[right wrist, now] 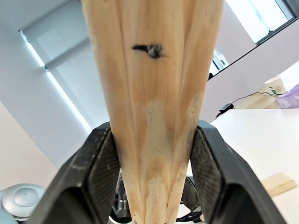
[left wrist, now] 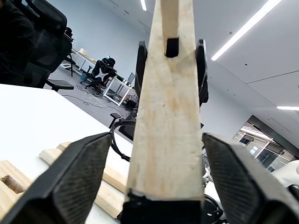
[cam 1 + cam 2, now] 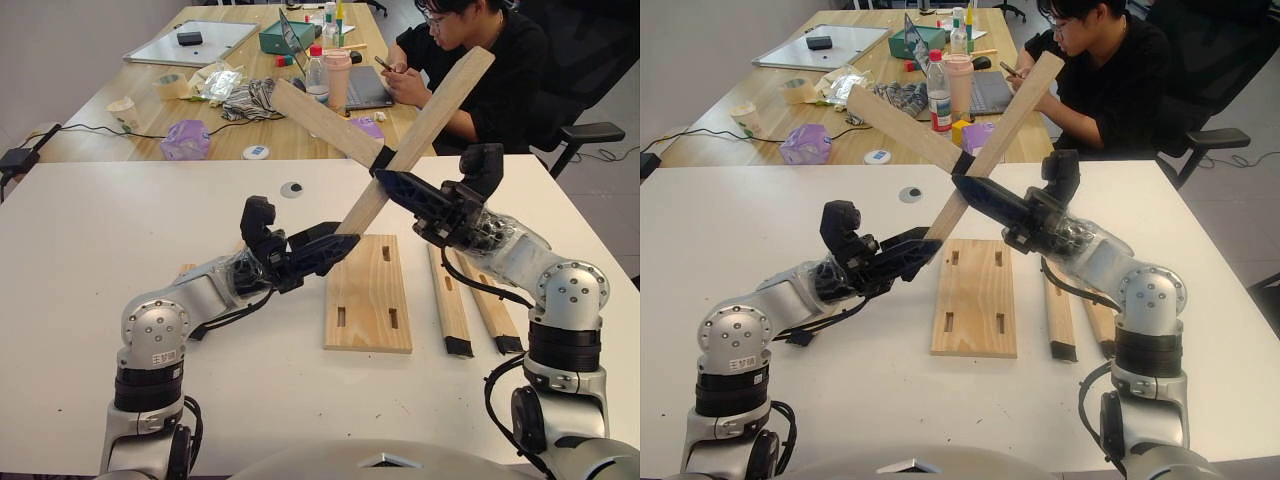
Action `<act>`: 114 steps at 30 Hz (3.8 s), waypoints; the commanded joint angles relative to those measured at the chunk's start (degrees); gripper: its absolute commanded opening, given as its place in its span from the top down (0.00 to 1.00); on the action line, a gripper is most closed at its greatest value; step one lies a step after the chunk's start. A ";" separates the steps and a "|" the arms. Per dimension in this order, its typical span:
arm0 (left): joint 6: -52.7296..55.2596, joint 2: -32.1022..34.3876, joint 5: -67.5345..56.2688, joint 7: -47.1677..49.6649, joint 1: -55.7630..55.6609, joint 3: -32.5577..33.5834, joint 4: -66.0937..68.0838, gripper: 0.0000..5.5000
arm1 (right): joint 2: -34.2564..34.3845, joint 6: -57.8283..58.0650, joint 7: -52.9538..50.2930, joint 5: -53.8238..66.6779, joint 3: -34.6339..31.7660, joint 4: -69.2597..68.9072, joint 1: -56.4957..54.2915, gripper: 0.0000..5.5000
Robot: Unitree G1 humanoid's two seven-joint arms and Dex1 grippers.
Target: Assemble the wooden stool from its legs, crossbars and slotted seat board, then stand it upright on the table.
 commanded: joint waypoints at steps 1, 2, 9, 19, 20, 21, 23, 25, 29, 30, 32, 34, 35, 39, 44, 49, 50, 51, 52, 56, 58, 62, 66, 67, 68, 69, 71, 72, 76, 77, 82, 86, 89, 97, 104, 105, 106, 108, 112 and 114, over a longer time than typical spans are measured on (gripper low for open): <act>-0.01 1.72 1.66 -0.07 0.78 -0.24 0.45 0.25 | -1.47 -2.16 1.15 -4.88 -0.51 0.39 -0.47 0.63; 0.03 2.64 2.55 -0.49 1.27 -0.07 1.09 0.24 | -2.72 -3.31 2.35 -7.76 -0.50 0.84 -0.45 0.63; -3.99 13.55 13.41 -14.90 7.70 -2.14 7.63 0.24 | -13.49 -8.03 15.99 -20.61 -0.97 -0.42 7.91 0.63; -10.57 9.99 24.95 -18.34 6.01 -5.16 19.53 0.24 | -13.35 -18.74 23.96 -34.30 3.88 0.56 17.16 0.63; -10.37 9.25 25.09 -18.15 5.78 -5.33 19.37 0.24 | -13.00 -20.10 24.24 -35.71 4.67 0.95 17.77 0.63; -10.00 8.79 25.04 -18.19 5.73 -5.46 18.98 0.24 | -12.63 -20.77 24.37 -36.33 5.12 1.14 18.43 0.63; -9.45 8.56 25.14 -18.60 5.89 -5.54 18.35 0.24 | -12.53 -22.82 25.37 -38.56 6.18 1.92 19.69 0.63; -9.03 8.68 25.28 -18.90 5.71 -5.46 18.46 0.24 | -12.82 -24.11 26.38 -39.91 6.63 2.53 20.23 0.63; -8.28 8.59 24.98 -18.81 5.25 -4.98 18.53 0.24 | -14.47 -26.61 28.77 -42.07 6.94 4.29 19.80 0.63; -8.09 8.51 24.95 -18.80 5.12 -4.95 18.51 0.24 | -14.79 -27.51 29.38 -42.80 6.91 4.74 19.72 0.63; -7.78 8.15 24.74 -18.57 5.62 -5.03 17.81 0.24 | -15.18 -28.01 30.57 -43.13 6.73 6.15 18.62 0.63; -7.53 7.96 24.62 -18.52 5.97 -5.17 17.24 0.24 | -15.52 -28.15 31.28 -43.12 6.54 6.93 18.09 0.63; -7.36 7.81 24.54 -18.34 6.02 -5.06 17.11 0.24 | -15.77 -28.26 31.69 -43.19 6.45 7.46 17.83 0.63; -6.81 7.64 24.32 -18.11 6.40 -4.35 16.99 0.24 | -17.55 -27.96 34.46 -44.15 6.73 8.17 17.87 0.63; -6.36 7.57 24.24 -18.16 7.33 -3.96 16.45 0.24 | -19.59 -30.52 37.92 -47.27 8.98 7.82 19.62 0.63; -5.42 7.61 24.17 -18.39 7.97 -3.77 15.75 0.24 | -22.38 -35.78 41.78 -51.65 11.86 9.10 21.12 0.63; -5.06 7.76 24.02 -18.49 7.95 -3.62 15.67 0.24 | -23.21 -36.72 42.71 -52.26 12.27 9.42 21.20 0.63; -4.61 7.93 23.79 -18.53 7.92 -3.39 15.60 0.24 | -24.01 -37.48 43.65 -52.73 12.53 9.94 21.10 0.63; -4.30 8.10 23.69 -18.54 8.03 -3.22 15.45 0.24 | -24.93 -38.52 44.88 -53.36 13.02 10.60 20.94 0.63; -3.29 8.56 23.41 -18.76 7.87 -2.97 15.07 0.24 | -26.80 -41.59 47.31 -55.63 15.26 11.68 21.01 0.63; -3.00 8.46 23.25 -18.67 7.47 -2.94 15.00 0.24 | -27.42 -43.53 48.11 -57.13 16.64 12.32 20.88 0.63; -3.32 8.21 22.98 -18.15 7.94 -2.48 14.68 0.24 | -29.04 -45.82 50.12 -58.27 17.40 14.07 19.15 0.63; -3.76 7.46 23.14 -17.55 8.15 -2.21 14.59 0.24 | -30.08 -46.00 50.47 -57.92 17.74 15.38 18.28 0.63; -3.87 7.17 23.16 -17.31 8.25 -2.17 14.44 0.24 | -29.83 -45.80 50.10 -58.42 18.36 15.99 18.19 0.63; -3.92 6.92 23.16 -17.10 8.32 -2.17 14.27 0.24 | -29.55 -45.76 49.78 -59.01 19.00 16.53 18.13 0.63; -4.00 6.68 23.27 -16.96 8.32 -2.26 14.18 0.24 | -28.92 -45.06 49.14 -59.52 20.01 16.88 18.02 0.63; -3.91 6.31 23.34 -16.73 7.94 -2.27 14.10 0.24 | -27.31 -44.57 47.49 -61.03 22.21 18.12 17.83 0.63; -3.85 6.26 23.31 -16.70 7.76 -2.19 14.14 0.24 | -26.43 -45.05 46.56 -62.07 23.48 18.65 18.07 0.63; -3.59 6.30 23.16 -16.60 7.53 -2.07 14.10 0.24 | -24.46 -44.40 43.97 -62.81 26.64 17.37 18.96 0.63; -3.49 6.24 23.09 -16.47 7.42 -2.02 14.11 0.24 | -24.07 -44.79 43.34 -63.22 27.25 17.54 19.03 0.63; -3.32 6.04 22.81 -15.94 7.30 -1.57 13.99 0.24 | -23.86 -45.39 40.96 -67.87 31.40 20.55 15.88 0.63; -3.53 5.21 22.85 -15.40 7.19 -1.86 13.79 0.24 | -23.72 -42.74 40.98 -68.89 34.70 24.08 12.30 0.63; -3.61 5.23 22.76 -15.61 7.58 -1.84 13.66 0.24 | -22.51 -43.32 39.77 -69.34 36.53 28.44 11.70 0.63; -3.68 6.15 23.06 -16.08 8.10 -0.88 14.39 0.24 | -21.00 -44.61 36.23 -64.07 33.60 26.67 14.35 0.63; -3.87 6.00 23.02 -16.19 9.06 -0.15 13.93 0.24 | -19.49 -43.39 34.11 -57.10 23.45 22.96 11.74 0.43; -3.95 6.02 22.98 -16.29 9.45 -0.13 13.60 0.24 | -20.08 -42.74 34.53 -56.13 22.07 21.32 11.76 0.39; -4.04 6.01 22.92 -16.34 9.86 -0.07 13.24 0.24 | -20.72 -42.11 34.82 -55.57 20.79 19.59 11.86 0.37; -4.29 5.89 22.84 -16.17 10.66 0.21 12.57 0.24 | -22.10 -41.18 35.78 -55.45 18.98 16.98 12.15 0.32; -4.85 6.52 22.77 -16.62 12.85 1.20 11.58 0.24 | -29.92 -41.23 37.70 -58.46 13.96 14.93 14.54 0.25; -5.50 7.24 22.98 -17.33 13.85 2.02 11.96 0.24 | -32.46 -42.66 35.64 -61.12 11.14 18.20 16.10 0.25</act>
